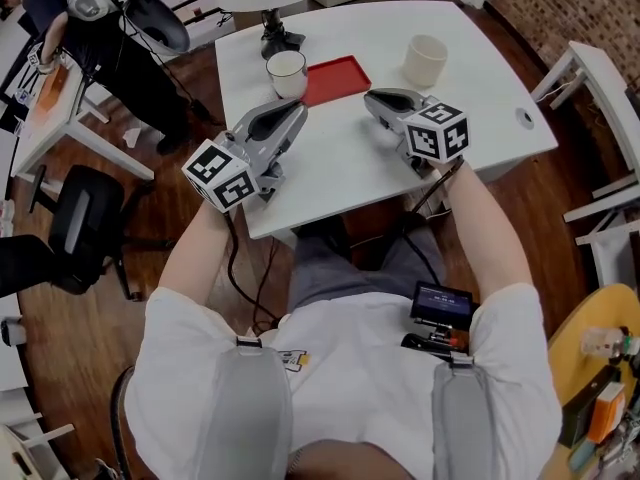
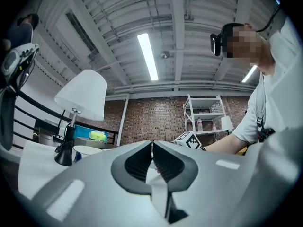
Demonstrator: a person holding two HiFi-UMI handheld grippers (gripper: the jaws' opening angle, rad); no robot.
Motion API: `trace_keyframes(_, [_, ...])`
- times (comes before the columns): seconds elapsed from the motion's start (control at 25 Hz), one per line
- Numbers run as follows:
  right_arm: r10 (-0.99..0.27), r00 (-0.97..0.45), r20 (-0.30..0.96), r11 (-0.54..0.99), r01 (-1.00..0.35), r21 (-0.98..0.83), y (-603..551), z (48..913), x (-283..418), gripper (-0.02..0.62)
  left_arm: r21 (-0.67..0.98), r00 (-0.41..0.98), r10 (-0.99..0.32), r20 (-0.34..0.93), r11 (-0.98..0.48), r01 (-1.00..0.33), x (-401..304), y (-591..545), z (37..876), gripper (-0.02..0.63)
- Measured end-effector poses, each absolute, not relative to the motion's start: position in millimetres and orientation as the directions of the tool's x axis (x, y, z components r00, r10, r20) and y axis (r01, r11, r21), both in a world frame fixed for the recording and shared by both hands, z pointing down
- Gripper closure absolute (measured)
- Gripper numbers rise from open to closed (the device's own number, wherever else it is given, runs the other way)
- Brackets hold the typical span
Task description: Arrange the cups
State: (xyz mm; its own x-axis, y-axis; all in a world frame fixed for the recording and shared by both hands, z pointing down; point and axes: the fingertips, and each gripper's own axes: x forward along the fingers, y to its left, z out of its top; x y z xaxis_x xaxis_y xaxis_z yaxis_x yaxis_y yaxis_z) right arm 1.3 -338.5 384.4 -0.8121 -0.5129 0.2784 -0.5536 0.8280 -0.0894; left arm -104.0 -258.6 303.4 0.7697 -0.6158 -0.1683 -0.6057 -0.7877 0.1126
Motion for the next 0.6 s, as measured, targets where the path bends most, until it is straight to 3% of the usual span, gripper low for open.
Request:
trace_keyframes(0.24, [-0.483,-0.835,0.264,0.845,-0.523,-0.112,-327,383,-6,0.572,0.063,0.766,-0.639,-0.071,-0.769,-0.636,-89,-252,327,0.606])
trace_keyframes(0.48, [-0.446,-0.866,0.225,0.872,-0.477,-0.107,-316,374,-6,0.581,0.076,0.744,-0.655,0.136,-0.742,-0.667,-74,-263,361,0.606])
trace_keyframes(0.6, [-0.438,-0.875,0.208,0.879,-0.465,-0.106,-312,373,-5,0.583,0.087,0.725,-0.670,0.159,-0.722,-0.686,-74,-264,366,0.606])
